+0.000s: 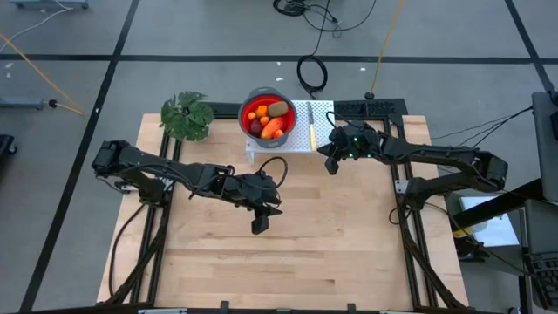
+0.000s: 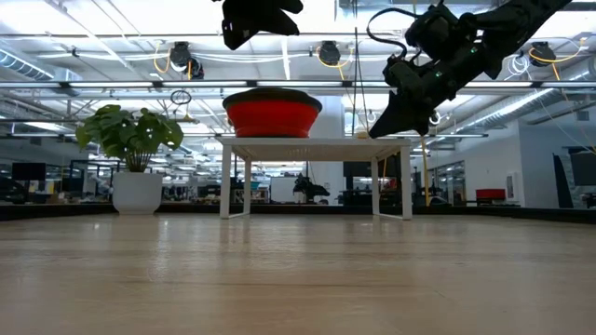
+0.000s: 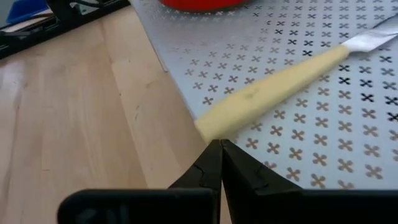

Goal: Pick & Place Fruit
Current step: Put the yellow knife on the shelf

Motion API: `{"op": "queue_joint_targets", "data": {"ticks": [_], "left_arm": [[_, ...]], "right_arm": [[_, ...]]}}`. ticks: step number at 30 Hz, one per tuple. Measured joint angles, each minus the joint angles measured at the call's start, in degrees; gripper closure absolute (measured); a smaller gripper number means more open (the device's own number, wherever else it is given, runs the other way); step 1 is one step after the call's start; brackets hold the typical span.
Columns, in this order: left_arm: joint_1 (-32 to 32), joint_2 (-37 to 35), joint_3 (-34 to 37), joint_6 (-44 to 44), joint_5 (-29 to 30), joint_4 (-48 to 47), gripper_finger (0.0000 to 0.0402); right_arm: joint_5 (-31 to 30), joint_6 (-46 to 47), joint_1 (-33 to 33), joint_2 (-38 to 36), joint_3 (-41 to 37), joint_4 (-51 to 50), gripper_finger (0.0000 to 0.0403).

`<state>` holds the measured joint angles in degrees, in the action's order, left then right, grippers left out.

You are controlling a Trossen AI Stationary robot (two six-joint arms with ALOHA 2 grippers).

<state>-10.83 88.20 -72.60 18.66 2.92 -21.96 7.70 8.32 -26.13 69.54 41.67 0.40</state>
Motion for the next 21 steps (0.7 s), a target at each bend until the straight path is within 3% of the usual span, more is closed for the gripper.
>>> {"op": "queue_joint_targets", "data": {"ticks": [21], "left_arm": [[0.0,0.0,0.0,-0.1,0.0,1.2,0.0266]], "right_arm": [[1.6,0.4,0.0,-0.7,0.0,1.4,0.0403]]}}
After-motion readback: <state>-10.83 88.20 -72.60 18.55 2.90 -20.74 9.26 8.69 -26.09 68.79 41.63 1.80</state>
